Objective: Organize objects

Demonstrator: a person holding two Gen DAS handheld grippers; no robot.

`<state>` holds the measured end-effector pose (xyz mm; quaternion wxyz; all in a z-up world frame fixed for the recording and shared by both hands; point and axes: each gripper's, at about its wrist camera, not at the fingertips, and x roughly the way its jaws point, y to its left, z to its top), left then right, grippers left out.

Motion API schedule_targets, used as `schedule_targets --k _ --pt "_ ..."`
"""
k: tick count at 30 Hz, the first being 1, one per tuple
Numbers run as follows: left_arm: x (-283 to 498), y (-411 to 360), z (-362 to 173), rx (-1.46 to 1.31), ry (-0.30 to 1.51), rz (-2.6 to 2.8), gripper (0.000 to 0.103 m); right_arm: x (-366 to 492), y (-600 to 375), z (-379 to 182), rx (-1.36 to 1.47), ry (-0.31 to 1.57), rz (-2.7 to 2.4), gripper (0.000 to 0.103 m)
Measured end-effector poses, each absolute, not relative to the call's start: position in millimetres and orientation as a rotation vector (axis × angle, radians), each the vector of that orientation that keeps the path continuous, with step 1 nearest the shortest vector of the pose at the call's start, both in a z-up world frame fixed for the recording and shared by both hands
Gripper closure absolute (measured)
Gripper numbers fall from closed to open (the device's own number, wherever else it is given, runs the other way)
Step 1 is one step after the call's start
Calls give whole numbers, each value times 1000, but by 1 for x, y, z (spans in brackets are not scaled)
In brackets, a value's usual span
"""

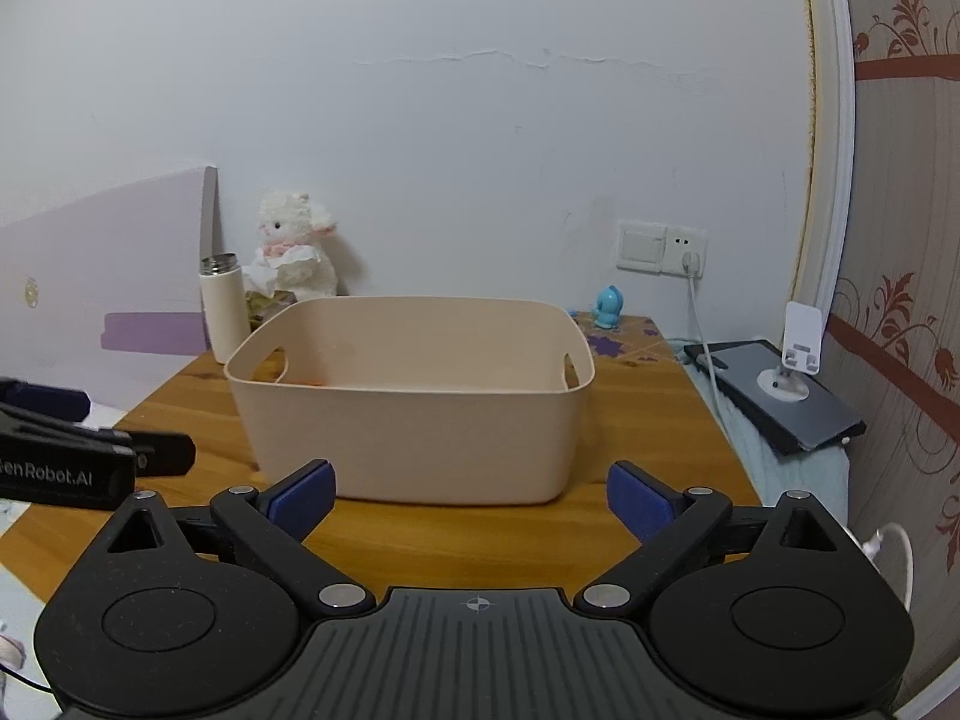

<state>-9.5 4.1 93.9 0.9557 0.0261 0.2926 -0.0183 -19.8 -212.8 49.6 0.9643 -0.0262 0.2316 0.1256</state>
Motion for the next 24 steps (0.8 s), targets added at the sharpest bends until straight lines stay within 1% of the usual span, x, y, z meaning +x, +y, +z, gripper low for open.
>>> schedule_targets --k 13,24 --pt "-56 7 86 27 619 -54 9 -59 -216 51 -59 447 273 2" --pt "-80 9 90 17 598 -44 9 -81 -222 51 -65 433 263 1"
